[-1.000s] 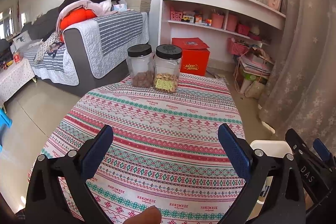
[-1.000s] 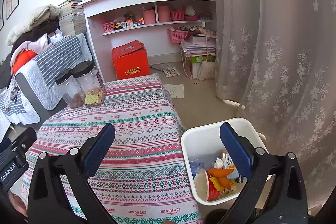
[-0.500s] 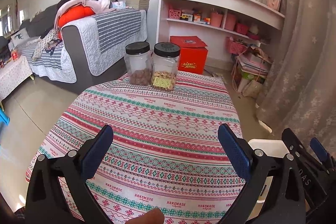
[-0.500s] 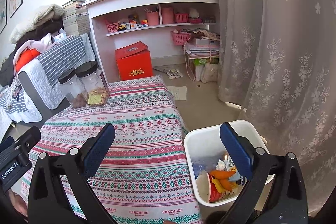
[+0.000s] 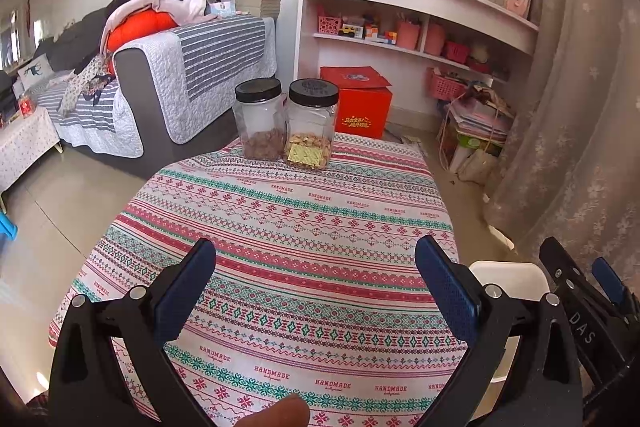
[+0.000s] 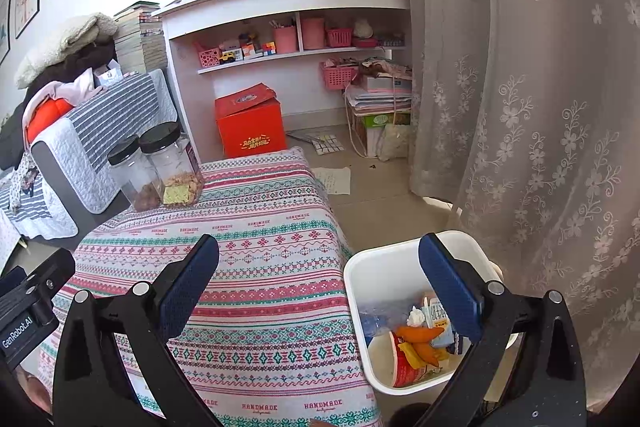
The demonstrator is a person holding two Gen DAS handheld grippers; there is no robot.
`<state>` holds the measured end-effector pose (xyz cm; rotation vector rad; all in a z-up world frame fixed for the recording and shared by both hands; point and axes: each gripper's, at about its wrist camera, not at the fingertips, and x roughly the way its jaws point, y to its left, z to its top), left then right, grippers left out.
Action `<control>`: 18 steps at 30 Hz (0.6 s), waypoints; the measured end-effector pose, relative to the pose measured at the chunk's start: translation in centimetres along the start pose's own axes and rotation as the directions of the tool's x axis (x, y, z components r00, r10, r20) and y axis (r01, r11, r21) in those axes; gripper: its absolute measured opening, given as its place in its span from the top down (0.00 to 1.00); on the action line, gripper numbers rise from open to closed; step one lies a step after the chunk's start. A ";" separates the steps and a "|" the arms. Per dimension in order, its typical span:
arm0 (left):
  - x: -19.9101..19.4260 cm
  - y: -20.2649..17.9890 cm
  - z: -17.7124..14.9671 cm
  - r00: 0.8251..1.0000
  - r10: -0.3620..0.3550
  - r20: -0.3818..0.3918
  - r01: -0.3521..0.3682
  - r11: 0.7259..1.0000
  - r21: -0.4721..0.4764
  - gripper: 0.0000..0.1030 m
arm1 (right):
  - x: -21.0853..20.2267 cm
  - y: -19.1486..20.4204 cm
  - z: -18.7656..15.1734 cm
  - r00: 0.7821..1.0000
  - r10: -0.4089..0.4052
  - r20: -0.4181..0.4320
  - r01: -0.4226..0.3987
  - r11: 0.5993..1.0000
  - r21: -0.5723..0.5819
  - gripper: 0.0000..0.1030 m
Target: Collect trash
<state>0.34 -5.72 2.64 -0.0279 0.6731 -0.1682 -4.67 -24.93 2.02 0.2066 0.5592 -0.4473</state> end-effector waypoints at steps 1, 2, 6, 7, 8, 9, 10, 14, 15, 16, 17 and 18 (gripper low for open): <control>0.0 0.0 0.0 1.000 0.001 0.001 -0.001 1.000 0.001 0.06 | 0.0 0.0 0.0 1.000 0.000 0.001 0.000 1.000 0.000 0.07; 0.0 0.0 0.0 1.000 0.003 0.000 -0.003 1.000 0.001 0.06 | 0.0 0.0 0.0 1.000 0.000 0.001 0.000 1.000 0.000 0.07; 0.0 0.0 0.0 1.000 0.004 -0.004 -0.004 1.000 0.001 0.06 | 0.0 -0.1 0.0 1.000 0.000 0.000 0.000 1.000 0.000 0.07; 0.0 0.0 0.0 1.000 0.004 -0.004 -0.004 1.000 0.002 0.06 | 0.0 0.0 0.0 1.000 -0.001 0.001 0.001 1.000 0.000 0.07; 0.0 -0.1 0.0 1.000 0.004 -0.004 -0.004 1.000 0.002 0.06 | 0.0 0.0 0.0 1.000 -0.002 0.002 0.002 1.000 0.000 0.07; 0.0 -0.1 0.0 1.000 0.004 -0.004 -0.003 1.000 0.002 0.06 | -0.1 -0.1 0.0 1.000 -0.002 0.002 0.002 1.000 0.000 0.07; -0.1 -0.1 0.0 1.000 0.004 -0.004 -0.004 1.000 0.002 0.06 | -0.1 -0.1 0.0 1.000 -0.001 0.002 0.001 1.000 0.000 0.07; -0.1 -0.2 -0.1 1.000 0.004 -0.007 -0.004 1.000 0.006 0.06 | -0.1 -0.1 0.0 1.000 0.000 0.002 0.000 1.000 0.000 0.07; -0.1 -0.2 -0.1 1.000 0.006 -0.008 -0.006 1.000 0.009 0.06 | -0.1 -0.1 0.0 1.000 0.000 0.002 0.000 1.000 -0.001 0.07; 0.0 -0.3 -0.1 1.000 0.007 -0.009 -0.007 1.000 0.010 0.06 | -0.1 -0.1 0.0 1.000 -0.002 0.002 0.002 1.000 -0.001 0.07; 0.0 -0.3 -0.1 1.000 0.008 -0.009 -0.008 1.000 0.011 0.06 | -0.1 -0.1 0.0 1.000 -0.002 0.002 0.002 1.000 -0.001 0.07; 0.0 -0.3 -0.1 1.000 0.009 -0.009 -0.009 1.000 0.011 0.06 | -0.1 -0.2 0.0 1.000 -0.002 0.001 0.002 1.000 0.000 0.07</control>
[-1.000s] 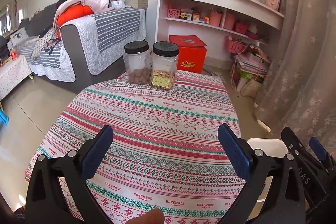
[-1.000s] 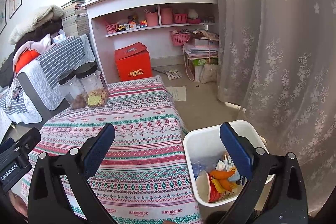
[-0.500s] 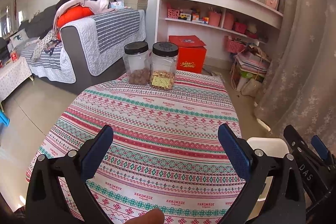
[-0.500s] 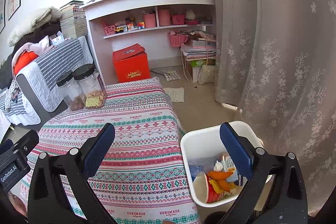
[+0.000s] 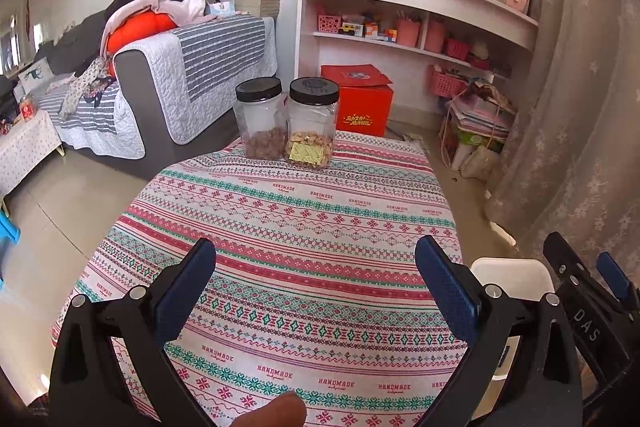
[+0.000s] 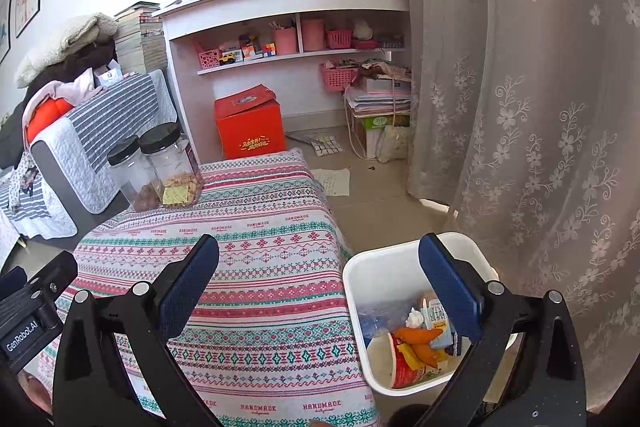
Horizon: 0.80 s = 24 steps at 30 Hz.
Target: Collect trash
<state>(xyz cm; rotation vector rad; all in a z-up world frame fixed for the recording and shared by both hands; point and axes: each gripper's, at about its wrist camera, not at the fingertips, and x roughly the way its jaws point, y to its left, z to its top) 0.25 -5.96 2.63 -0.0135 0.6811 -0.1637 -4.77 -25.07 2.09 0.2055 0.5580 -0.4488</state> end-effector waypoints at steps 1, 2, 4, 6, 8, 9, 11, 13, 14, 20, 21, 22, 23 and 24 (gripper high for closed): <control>0.0 0.0 0.0 1.000 0.001 -0.001 -0.001 1.000 0.000 0.06 | 0.0 0.1 0.0 1.000 0.000 0.000 0.000 1.000 0.000 0.07; 0.0 0.1 0.0 1.000 0.002 -0.001 -0.002 1.000 -0.001 0.06 | 0.0 0.0 0.0 1.000 0.000 0.000 0.000 1.000 0.001 0.07; 0.0 0.1 0.0 1.000 0.004 -0.001 -0.004 1.000 0.000 0.06 | 0.0 0.1 0.0 1.000 0.000 0.000 0.000 1.000 -0.001 0.07; 0.0 0.1 0.0 1.000 0.006 0.000 -0.006 1.000 0.001 0.06 | 0.0 0.2 -0.1 1.000 0.001 -0.001 -0.001 1.000 -0.001 0.07; 0.0 0.1 0.0 1.000 0.005 -0.002 -0.005 1.000 0.000 0.06 | -0.1 0.0 0.0 1.000 0.002 -0.002 -0.002 1.000 -0.003 0.07; 0.0 0.1 -0.1 1.000 0.007 -0.001 -0.007 1.000 0.001 0.06 | -0.1 0.0 0.0 1.000 0.002 -0.002 -0.002 1.000 -0.004 0.07; 0.0 0.1 0.0 1.000 0.007 -0.001 -0.007 1.000 0.002 0.06 | -0.1 0.0 0.0 1.000 0.001 0.000 -0.001 1.000 -0.002 0.07; 0.0 0.1 0.0 1.000 0.007 -0.001 -0.007 1.000 0.001 0.06 | -0.1 -0.2 0.0 1.000 0.002 -0.001 -0.002 1.000 -0.004 0.07; 0.0 0.1 -0.1 1.000 0.008 -0.002 -0.008 1.000 0.001 0.06 | -0.1 -0.2 -0.1 1.000 0.002 -0.001 -0.002 1.000 -0.003 0.07; 0.0 0.3 -0.1 1.000 0.008 -0.001 -0.008 1.000 0.001 0.06 | -0.1 -0.2 0.0 1.000 0.001 -0.001 -0.001 1.000 -0.005 0.07; 0.0 0.3 -0.1 1.000 0.008 -0.001 -0.008 1.000 0.001 0.06 | -0.1 -0.1 -0.1 1.000 0.001 -0.001 -0.001 1.000 -0.003 0.07; 0.0 0.4 -0.1 1.000 0.008 -0.001 -0.008 1.000 0.000 0.06 | -0.1 -0.1 -0.1 1.000 0.002 -0.002 -0.002 1.000 -0.003 0.07; 0.0 0.4 -0.1 1.000 0.008 -0.002 -0.008 1.000 0.001 0.06 | -0.1 -0.1 -0.1 1.000 0.002 -0.001 -0.002 1.000 -0.004 0.07; 0.0 0.3 -0.1 1.000 0.009 -0.001 -0.009 1.000 0.002 0.06 | -0.1 -0.1 -0.1 1.000 0.002 -0.001 -0.002 1.000 -0.004 0.07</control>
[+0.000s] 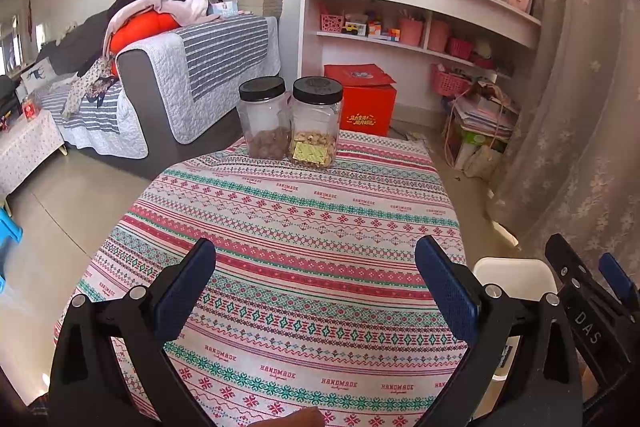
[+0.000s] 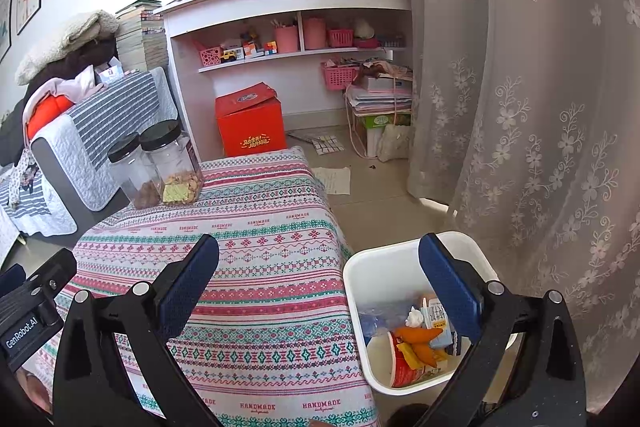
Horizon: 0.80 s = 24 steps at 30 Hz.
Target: Collect trash
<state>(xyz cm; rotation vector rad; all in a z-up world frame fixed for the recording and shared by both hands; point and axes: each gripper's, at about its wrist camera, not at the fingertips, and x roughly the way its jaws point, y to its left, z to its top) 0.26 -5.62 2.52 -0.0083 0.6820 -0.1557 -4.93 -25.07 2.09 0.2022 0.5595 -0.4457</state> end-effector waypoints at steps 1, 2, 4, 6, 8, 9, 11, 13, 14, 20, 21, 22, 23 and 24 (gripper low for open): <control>0.0 0.0 0.0 1.000 0.000 0.000 0.000 1.000 0.000 0.06 | 0.0 0.0 0.0 1.000 0.000 0.000 0.000 1.000 0.000 0.07; 0.0 0.0 0.0 1.000 0.000 0.000 0.000 1.000 0.001 0.06 | 0.0 0.0 0.0 1.000 0.000 0.001 0.000 1.000 0.000 0.07; 0.0 0.0 0.0 1.000 0.002 0.000 -0.002 1.000 0.003 0.06 | 0.0 0.0 0.0 1.000 0.000 0.001 0.000 1.000 0.000 0.07; 0.0 0.1 0.0 1.000 0.004 0.001 -0.004 1.000 0.005 0.06 | 0.0 0.0 0.0 1.000 0.001 0.000 -0.001 1.000 0.000 0.07; 0.0 0.1 0.0 1.000 0.005 0.001 -0.005 1.000 0.005 0.06 | 0.0 0.1 0.0 1.000 0.003 -0.001 -0.003 1.000 -0.002 0.07; 0.0 0.1 0.0 1.000 0.005 0.000 -0.005 1.000 0.005 0.06 | -0.1 0.0 -0.1 1.000 0.005 -0.002 -0.005 1.000 -0.004 0.07; 0.0 0.2 0.0 1.000 0.005 0.001 -0.005 1.000 0.007 0.06 | -0.1 0.2 -0.1 1.000 0.007 -0.004 -0.007 1.000 -0.007 0.07; 0.0 0.1 0.0 1.000 0.005 0.001 -0.005 1.000 0.006 0.06 | -0.1 0.3 -0.2 1.000 0.013 -0.006 -0.013 1.000 -0.012 0.07; 0.0 0.1 0.1 1.000 0.005 0.002 -0.005 1.000 0.009 0.06 | 0.0 0.4 -0.2 1.000 0.014 -0.007 -0.014 1.000 -0.014 0.07; 0.1 0.1 0.2 1.000 -0.002 0.017 0.002 1.000 0.022 0.08 | 0.1 0.4 -0.2 1.000 0.015 -0.009 -0.015 1.000 -0.018 0.07; 0.0 0.0 0.1 1.000 -0.003 0.023 0.003 1.000 0.023 0.11 | 0.1 0.4 -0.2 1.000 0.015 -0.009 -0.015 1.000 -0.019 0.07; 0.1 0.1 0.1 1.000 -0.007 0.025 0.006 1.000 0.025 0.15 | 0.1 0.4 -0.2 1.000 0.016 -0.011 -0.016 1.000 -0.019 0.07; 0.1 0.1 0.2 1.000 -0.013 0.024 0.012 1.000 0.025 0.17 | 0.2 0.4 -0.3 1.000 0.015 -0.012 -0.015 1.000 -0.019 0.07; 0.2 0.1 0.2 1.000 -0.019 0.021 0.019 1.000 0.022 0.20 | 0.2 0.4 -0.2 1.000 0.015 -0.013 -0.016 1.000 -0.019 0.07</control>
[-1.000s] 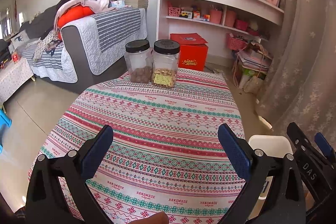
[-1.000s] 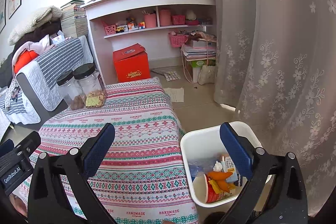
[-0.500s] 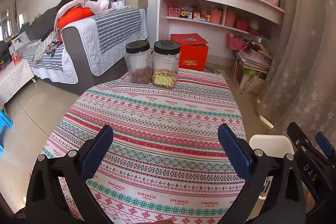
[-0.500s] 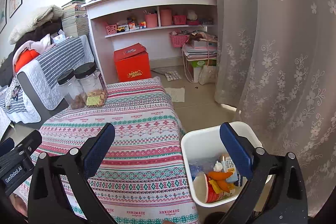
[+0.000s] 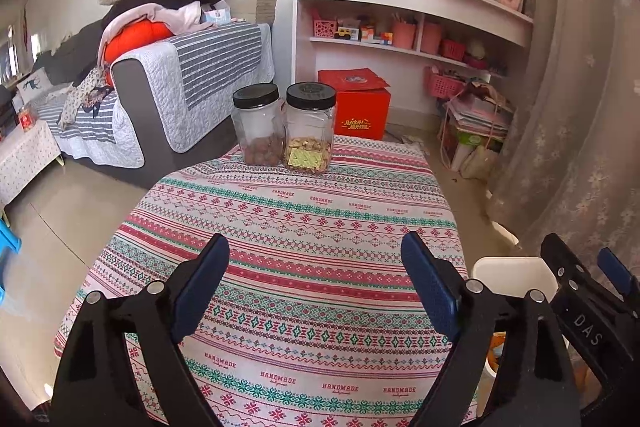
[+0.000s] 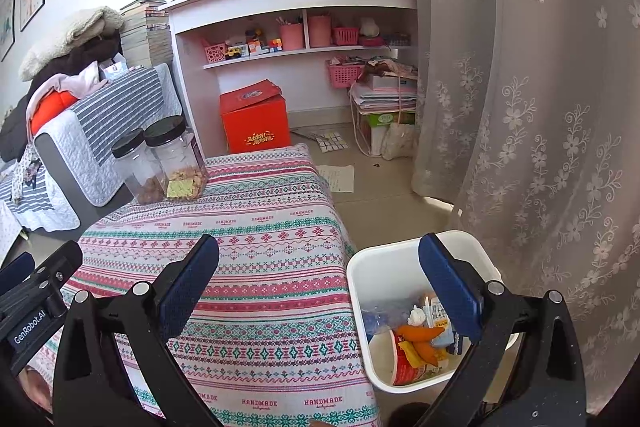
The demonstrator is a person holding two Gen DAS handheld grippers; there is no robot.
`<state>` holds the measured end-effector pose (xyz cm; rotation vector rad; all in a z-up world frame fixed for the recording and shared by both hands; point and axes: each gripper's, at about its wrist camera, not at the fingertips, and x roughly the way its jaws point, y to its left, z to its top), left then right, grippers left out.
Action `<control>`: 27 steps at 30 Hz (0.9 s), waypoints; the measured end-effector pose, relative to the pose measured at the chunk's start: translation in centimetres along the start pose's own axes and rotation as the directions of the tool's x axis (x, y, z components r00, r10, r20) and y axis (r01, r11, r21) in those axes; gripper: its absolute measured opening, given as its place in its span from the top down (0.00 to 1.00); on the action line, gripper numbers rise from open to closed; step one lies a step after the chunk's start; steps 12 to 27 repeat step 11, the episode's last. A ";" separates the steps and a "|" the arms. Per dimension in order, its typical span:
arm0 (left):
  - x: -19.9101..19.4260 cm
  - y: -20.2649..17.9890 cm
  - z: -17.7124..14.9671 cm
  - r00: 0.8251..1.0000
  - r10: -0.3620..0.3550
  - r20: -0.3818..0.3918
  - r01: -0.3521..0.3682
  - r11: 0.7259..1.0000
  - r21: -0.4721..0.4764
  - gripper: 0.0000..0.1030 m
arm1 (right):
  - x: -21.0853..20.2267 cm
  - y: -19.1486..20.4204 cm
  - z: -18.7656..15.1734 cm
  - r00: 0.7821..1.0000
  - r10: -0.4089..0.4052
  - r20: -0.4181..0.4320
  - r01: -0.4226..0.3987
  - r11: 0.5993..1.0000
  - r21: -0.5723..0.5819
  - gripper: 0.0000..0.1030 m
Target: Collect trash
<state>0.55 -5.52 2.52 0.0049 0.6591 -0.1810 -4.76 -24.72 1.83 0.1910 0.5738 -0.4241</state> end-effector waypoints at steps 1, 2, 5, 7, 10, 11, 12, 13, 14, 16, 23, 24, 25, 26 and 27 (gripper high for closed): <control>0.1 0.1 0.0 1.000 -0.003 -0.004 0.003 1.000 -0.004 0.20 | 0.0 0.0 0.0 1.000 0.000 0.000 0.000 1.000 0.000 0.07; 0.1 0.1 0.0 1.000 -0.007 -0.006 0.007 1.000 -0.006 0.20 | 0.0 0.0 0.0 1.000 0.000 0.000 0.000 1.000 -0.001 0.07; 0.2 0.1 0.1 1.000 0.003 -0.007 -0.003 1.000 -0.006 0.19 | 0.0 0.0 0.0 1.000 0.001 -0.001 -0.001 1.000 -0.001 0.07; 0.2 0.0 0.1 1.000 0.014 -0.012 -0.014 1.000 -0.003 0.13 | 0.1 0.0 0.0 1.000 0.001 -0.004 -0.001 1.000 -0.004 0.07; 0.2 -0.3 0.0 1.000 0.017 -0.014 -0.017 1.000 0.009 0.11 | 0.1 0.0 0.0 1.000 0.001 -0.003 -0.001 1.000 -0.004 0.07; 0.2 -0.4 0.0 1.000 0.020 -0.012 -0.019 1.000 0.011 0.10 | 0.1 0.0 0.0 1.000 0.001 -0.003 -0.001 1.000 -0.003 0.07; 0.2 -0.4 0.0 1.000 0.020 -0.012 -0.019 1.000 0.011 0.10 | 0.1 0.0 0.0 1.000 0.001 -0.003 -0.001 1.000 -0.003 0.07; 0.2 -0.4 0.0 1.000 0.020 -0.012 -0.019 1.000 0.011 0.10 | 0.1 0.0 0.0 1.000 0.001 -0.003 -0.001 1.000 -0.003 0.07; 0.2 -0.4 0.0 1.000 0.020 -0.012 -0.019 1.000 0.011 0.10 | 0.1 0.0 0.0 1.000 0.001 -0.003 -0.001 1.000 -0.003 0.07; 0.2 -0.4 0.0 1.000 0.020 -0.012 -0.019 1.000 0.011 0.10 | 0.1 0.0 0.0 1.000 0.001 -0.003 -0.001 1.000 -0.003 0.07; 0.2 -0.4 0.0 1.000 0.020 -0.012 -0.019 1.000 0.011 0.10 | 0.1 0.0 0.0 1.000 0.001 -0.003 -0.001 1.000 -0.003 0.07; 0.2 -0.4 0.0 1.000 0.020 -0.012 -0.019 1.000 0.011 0.10 | 0.1 0.0 0.0 1.000 0.001 -0.003 -0.001 1.000 -0.003 0.07; 0.2 -0.4 0.0 1.000 0.020 -0.012 -0.019 1.000 0.011 0.10 | 0.1 0.0 0.0 1.000 0.001 -0.003 -0.001 1.000 -0.003 0.07; 0.2 -0.4 0.0 1.000 0.020 -0.012 -0.019 1.000 0.011 0.10 | 0.1 0.0 0.0 1.000 0.001 -0.003 -0.001 1.000 -0.003 0.07; 0.2 -0.4 0.0 1.000 0.020 -0.012 -0.019 1.000 0.011 0.10 | 0.1 0.0 0.0 1.000 0.001 -0.003 -0.001 1.000 -0.003 0.07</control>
